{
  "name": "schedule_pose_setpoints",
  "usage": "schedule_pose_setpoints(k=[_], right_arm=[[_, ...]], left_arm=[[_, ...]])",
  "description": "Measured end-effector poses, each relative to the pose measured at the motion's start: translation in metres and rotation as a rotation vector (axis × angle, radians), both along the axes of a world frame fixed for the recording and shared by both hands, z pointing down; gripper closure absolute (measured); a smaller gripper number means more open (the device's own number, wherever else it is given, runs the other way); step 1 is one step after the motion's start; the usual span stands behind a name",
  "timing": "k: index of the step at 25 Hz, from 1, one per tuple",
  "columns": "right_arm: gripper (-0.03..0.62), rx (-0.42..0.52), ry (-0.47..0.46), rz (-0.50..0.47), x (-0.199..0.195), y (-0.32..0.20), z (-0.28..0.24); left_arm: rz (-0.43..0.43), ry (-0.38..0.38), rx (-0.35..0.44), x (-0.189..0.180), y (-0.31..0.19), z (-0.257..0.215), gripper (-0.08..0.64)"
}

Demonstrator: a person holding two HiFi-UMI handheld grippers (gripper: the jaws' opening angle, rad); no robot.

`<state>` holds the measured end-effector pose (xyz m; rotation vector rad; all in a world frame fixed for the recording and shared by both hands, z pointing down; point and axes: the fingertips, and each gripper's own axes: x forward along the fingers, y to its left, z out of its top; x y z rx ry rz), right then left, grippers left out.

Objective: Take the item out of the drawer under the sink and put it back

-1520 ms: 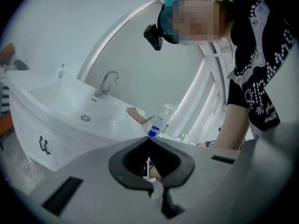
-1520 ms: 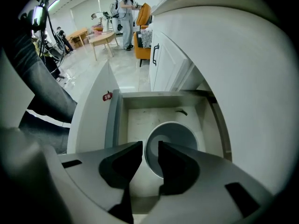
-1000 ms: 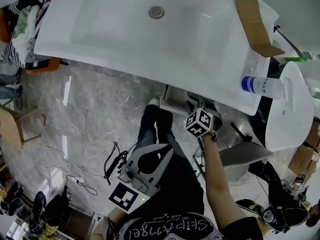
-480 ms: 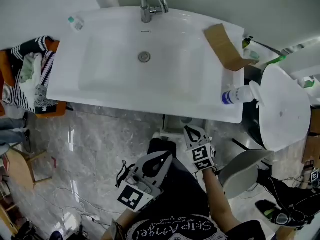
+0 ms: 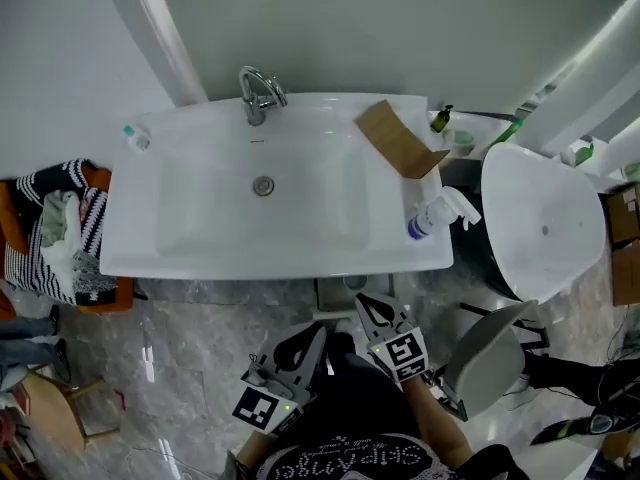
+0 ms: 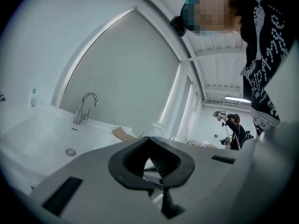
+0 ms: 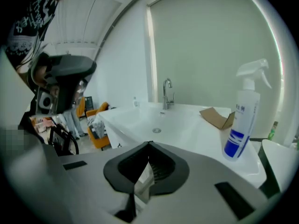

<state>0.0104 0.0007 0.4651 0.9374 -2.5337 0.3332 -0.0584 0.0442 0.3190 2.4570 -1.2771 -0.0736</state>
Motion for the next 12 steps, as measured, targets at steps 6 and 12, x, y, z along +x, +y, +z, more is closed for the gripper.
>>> schedule_pose_setpoints(k=[6,12], right_arm=[[0.574,0.125,-0.109,0.034,-0.01,-0.007,-0.059],[0.574,0.204,-0.155,0.058,-0.014,-0.004,-0.097]], left_arm=[[0.018,-0.02,0.048,-0.009,-0.009,-0.011,0.557],[0.038,-0.032,0.118,-0.013,-0.017,-0.028,0.557]])
